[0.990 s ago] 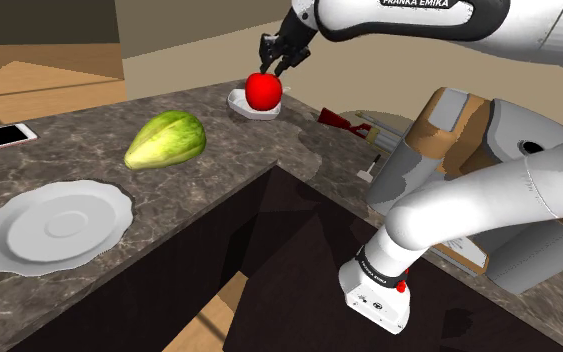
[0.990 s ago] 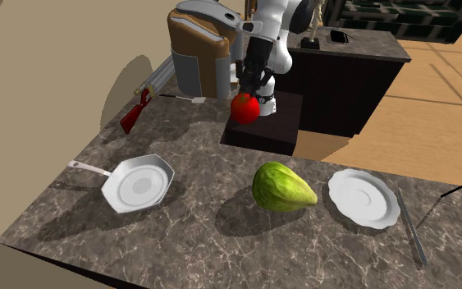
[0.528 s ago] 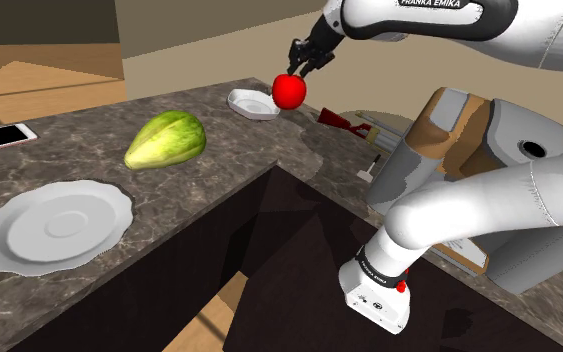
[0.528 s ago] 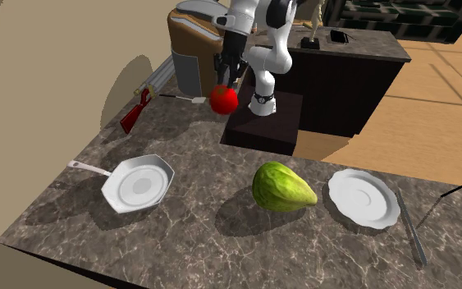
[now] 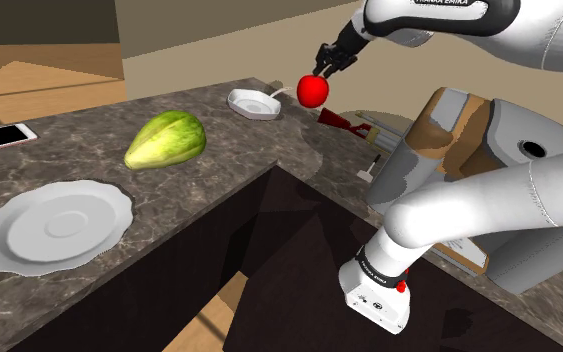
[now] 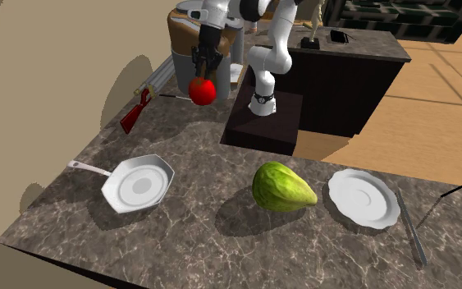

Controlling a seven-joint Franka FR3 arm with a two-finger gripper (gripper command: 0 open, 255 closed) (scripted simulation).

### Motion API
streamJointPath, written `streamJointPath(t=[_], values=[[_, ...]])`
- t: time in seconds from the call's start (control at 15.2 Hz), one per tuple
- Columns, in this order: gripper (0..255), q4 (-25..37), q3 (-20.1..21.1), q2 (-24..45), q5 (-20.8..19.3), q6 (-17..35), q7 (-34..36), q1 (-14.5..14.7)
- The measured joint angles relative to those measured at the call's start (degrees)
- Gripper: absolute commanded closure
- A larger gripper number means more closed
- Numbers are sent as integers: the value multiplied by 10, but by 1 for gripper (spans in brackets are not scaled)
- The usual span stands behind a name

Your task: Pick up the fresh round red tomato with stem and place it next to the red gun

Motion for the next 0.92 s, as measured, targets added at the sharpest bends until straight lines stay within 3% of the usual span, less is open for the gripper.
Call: streamJointPath(t=[0.66,0.92], values=[[255,58,-134,50,12,-13,-154,-14],[255,112,-198,96,32,-27,-226,-11]])
